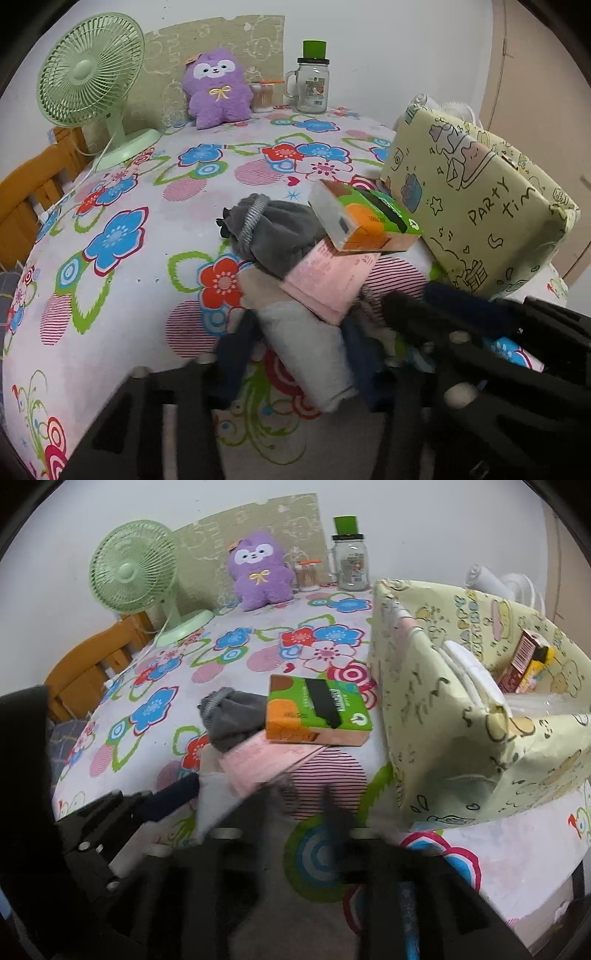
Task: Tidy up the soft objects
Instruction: 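Grasp the rolled white cloth with the left tool while the right grasps the grey sock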
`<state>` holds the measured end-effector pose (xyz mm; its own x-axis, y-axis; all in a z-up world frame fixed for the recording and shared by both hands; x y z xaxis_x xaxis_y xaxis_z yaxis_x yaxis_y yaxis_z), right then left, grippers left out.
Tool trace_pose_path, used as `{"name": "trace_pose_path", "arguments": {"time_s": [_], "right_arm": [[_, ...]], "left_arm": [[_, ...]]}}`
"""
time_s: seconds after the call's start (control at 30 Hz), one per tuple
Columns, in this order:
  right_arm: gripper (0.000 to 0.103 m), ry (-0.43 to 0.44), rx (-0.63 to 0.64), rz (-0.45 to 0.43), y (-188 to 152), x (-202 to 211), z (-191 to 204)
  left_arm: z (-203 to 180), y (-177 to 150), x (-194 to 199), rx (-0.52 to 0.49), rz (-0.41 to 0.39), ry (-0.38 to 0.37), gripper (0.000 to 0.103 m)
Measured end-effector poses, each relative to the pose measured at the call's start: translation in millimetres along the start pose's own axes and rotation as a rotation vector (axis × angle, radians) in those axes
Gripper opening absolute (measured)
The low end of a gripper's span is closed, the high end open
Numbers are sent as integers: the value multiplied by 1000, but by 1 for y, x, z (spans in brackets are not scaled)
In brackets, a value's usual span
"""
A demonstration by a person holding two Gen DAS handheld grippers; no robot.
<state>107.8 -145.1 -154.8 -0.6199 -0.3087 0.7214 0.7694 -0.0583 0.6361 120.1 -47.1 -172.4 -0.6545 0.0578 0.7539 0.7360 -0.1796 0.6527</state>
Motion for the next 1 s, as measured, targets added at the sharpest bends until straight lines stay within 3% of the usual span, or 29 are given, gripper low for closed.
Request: {"name": "trace_pose_path", "arguments": {"time_s": [0.07,0.27,1.0], "right_arm": [[58,20,-33,-3,0,0,-1],[60,20,-15,4,4,-6,10],[60,-30,82,5,43,-38,46]], "left_arm": [[5,0,0,11,0,8,28],[17,-1,4,26,-3,17,22],[69,20,-7,88,8,56,21]]}}
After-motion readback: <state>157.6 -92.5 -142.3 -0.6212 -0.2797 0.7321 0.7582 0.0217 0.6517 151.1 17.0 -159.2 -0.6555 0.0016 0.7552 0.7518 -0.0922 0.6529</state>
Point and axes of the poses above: each gripper's, at about its wrist camera, not at the fingertips, and x roughly against the way its jaws point, z to its left, y to its top, the point moved 4 cm from there along -x, roughly the way its jaws point, and after that the axes turned 8 degrees about y, right-handed, at the moved point
